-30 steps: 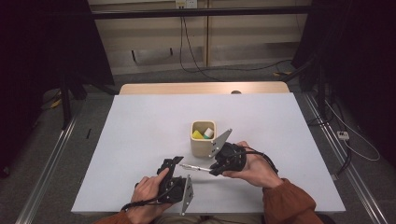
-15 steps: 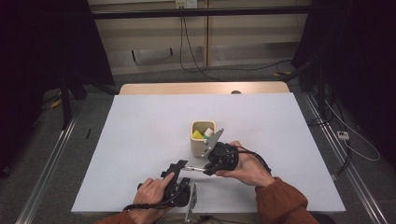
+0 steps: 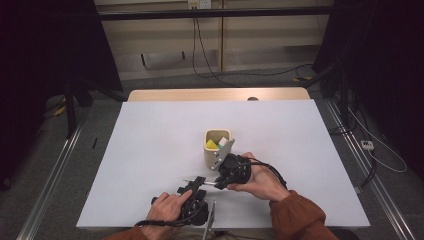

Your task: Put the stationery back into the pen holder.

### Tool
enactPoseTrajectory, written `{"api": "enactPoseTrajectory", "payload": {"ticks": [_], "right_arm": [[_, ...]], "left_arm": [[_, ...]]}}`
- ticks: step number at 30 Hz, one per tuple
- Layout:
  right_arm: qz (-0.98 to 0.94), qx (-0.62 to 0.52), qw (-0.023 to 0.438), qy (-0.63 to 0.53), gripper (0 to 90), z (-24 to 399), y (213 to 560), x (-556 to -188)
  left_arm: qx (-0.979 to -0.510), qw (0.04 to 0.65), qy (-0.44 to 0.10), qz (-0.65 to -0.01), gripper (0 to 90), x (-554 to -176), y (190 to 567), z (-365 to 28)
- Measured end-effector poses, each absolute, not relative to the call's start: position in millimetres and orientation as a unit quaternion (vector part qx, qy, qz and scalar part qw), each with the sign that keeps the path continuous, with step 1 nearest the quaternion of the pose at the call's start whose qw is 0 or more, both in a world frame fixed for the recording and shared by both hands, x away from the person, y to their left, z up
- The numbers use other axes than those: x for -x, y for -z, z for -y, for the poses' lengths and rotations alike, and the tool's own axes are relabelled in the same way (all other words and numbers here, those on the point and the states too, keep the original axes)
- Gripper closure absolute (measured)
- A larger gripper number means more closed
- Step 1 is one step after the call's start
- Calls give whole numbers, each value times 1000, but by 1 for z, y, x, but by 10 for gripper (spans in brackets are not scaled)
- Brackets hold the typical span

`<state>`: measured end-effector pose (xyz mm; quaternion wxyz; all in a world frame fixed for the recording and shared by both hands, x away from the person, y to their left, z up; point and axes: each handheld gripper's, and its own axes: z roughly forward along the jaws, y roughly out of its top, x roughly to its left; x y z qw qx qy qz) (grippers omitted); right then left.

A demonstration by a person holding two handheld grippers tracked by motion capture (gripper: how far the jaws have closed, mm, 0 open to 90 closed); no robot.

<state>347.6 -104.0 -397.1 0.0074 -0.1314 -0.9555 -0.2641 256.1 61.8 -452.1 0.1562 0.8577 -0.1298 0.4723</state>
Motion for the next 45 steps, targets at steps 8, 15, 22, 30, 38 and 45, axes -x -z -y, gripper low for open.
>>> {"api": "enactPoseTrajectory", "payload": {"ticks": [8,15,22,30,38,45], "right_arm": [[956,130,14,264,801,101,400,-346],[953,131,14,274,800,102,401,-346],[944,137,15,300,777,108,401,-345],[940,150,12,305,608,112,405,-346],[932,170,0,319,428,120,407,-343],[925,181,-15,334,240,128,407,-341]], "left_arm": [[-864,167,-460,117,694,-260,451,-64],[-862,176,-462,113,790,-261,449,-65],[-865,203,-449,93,797,-262,449,-68],[-872,222,-432,69,798,-266,445,-74],[-876,242,-414,51,797,-266,446,-78],[-882,255,-394,29,797,-269,443,-84]]}}
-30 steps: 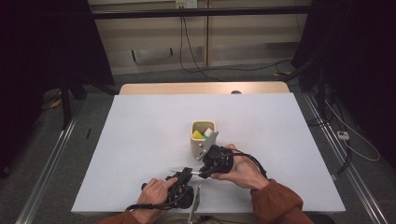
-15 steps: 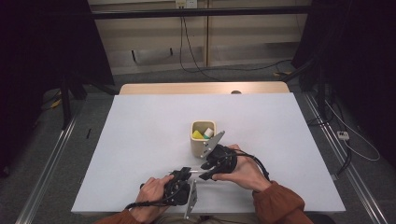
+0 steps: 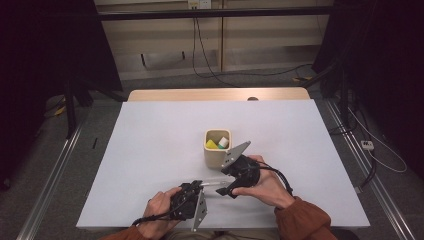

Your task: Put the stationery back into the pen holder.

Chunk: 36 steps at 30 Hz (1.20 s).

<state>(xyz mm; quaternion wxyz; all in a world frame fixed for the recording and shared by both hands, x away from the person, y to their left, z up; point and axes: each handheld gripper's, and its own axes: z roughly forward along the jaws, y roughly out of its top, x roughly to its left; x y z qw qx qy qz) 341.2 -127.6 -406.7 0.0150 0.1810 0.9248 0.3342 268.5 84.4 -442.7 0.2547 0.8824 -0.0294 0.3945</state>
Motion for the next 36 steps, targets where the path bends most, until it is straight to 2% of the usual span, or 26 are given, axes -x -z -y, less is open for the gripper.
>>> {"api": "enactPoseTrajectory", "payload": {"ticks": [8,19,28,34,36], "right_arm": [[-919,-200,48,-335,119,135,409,-338],[-899,-237,81,-358,102,155,411,-333],[-869,-286,97,-392,88,182,417,-329],[-840,-325,146,-410,86,198,419,-324],[-835,-334,139,-414,80,203,421,-324]], "left_arm": [[-886,275,-374,-3,797,-271,438,-95],[-883,313,-347,-41,797,-273,434,-102],[-881,370,-284,-85,797,-282,427,-111],[-871,410,-241,-123,797,-287,422,-118],[-869,420,-226,-133,797,-290,421,-120]]}}
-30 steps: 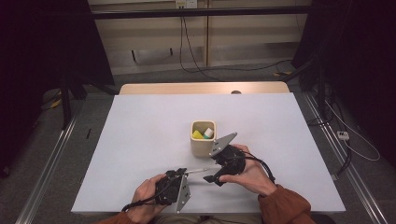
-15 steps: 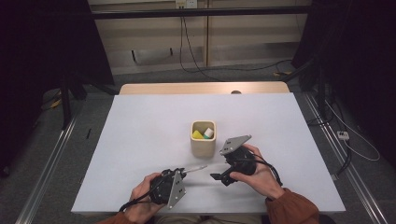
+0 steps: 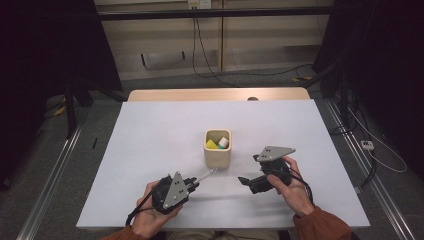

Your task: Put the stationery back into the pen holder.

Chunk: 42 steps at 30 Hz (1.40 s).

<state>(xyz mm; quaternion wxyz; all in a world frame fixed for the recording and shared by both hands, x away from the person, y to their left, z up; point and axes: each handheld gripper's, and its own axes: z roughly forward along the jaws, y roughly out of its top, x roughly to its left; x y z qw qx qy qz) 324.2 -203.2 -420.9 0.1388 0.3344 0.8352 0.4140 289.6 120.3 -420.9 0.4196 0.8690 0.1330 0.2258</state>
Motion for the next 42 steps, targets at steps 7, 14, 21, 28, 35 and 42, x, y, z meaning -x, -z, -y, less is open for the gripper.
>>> {"api": "enactPoseTrajectory", "payload": {"ticks": [7,14,21,28,35,42], "right_arm": [[-818,-353,142,-432,76,217,425,-321],[-797,-378,166,-440,61,226,430,-319],[-763,-405,212,-457,70,233,432,-315],[-733,-426,235,-475,62,252,434,-303],[-715,-439,254,-481,63,266,435,-293],[-705,-449,269,-479,63,276,436,-287]], "left_arm": [[-848,470,-163,-184,796,-299,417,-129],[-816,517,-94,-241,797,-309,417,-140],[-782,548,-77,-287,797,-317,415,-150],[-774,557,-97,-285,797,-318,403,-151],[-763,569,-115,-284,797,-327,385,-149],[-750,581,-121,-291,797,-341,369,-146]]}}
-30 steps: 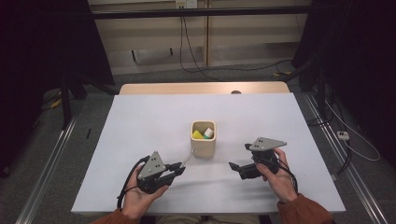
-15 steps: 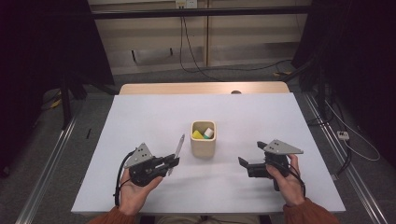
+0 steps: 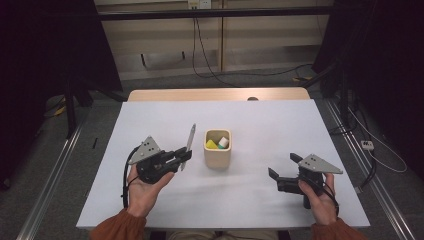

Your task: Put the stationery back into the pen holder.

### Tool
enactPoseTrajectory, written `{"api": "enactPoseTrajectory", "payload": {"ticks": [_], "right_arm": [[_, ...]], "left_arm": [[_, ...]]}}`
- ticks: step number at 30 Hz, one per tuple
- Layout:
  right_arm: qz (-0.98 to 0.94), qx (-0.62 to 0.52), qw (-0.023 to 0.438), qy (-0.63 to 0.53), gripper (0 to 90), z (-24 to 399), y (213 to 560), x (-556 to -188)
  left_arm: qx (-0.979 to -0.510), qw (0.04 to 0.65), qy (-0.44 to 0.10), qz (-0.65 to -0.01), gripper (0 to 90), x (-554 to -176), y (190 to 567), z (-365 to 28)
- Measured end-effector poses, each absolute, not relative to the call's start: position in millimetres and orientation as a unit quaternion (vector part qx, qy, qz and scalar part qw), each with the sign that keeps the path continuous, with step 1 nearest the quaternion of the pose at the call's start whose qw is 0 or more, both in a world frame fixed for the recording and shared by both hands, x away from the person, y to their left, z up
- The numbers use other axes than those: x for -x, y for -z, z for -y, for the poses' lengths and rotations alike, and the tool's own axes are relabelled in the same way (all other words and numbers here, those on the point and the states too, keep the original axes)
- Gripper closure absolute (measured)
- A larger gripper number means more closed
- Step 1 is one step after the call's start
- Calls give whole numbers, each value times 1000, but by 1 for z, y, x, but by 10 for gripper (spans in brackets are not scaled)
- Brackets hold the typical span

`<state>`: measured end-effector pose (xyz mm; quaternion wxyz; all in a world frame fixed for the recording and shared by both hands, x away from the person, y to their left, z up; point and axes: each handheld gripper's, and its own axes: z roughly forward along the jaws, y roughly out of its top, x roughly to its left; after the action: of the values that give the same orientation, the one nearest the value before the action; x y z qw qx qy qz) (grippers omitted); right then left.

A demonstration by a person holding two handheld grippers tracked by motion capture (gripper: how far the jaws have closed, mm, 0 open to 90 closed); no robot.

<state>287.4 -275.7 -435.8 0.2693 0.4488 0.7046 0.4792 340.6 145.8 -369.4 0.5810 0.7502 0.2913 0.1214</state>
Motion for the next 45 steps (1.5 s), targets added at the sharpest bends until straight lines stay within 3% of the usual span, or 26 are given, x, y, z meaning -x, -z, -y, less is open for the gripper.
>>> {"api": "enactPoseTrajectory", "payload": {"ticks": [24,45], "right_arm": [[-709,-453,268,-469,38,291,444,-272],[-713,-449,262,-472,40,291,445,-272]], "left_arm": [[-725,602,-146,-301,797,-392,334,-106],[-710,620,-141,-301,797,-427,349,-67]]}}
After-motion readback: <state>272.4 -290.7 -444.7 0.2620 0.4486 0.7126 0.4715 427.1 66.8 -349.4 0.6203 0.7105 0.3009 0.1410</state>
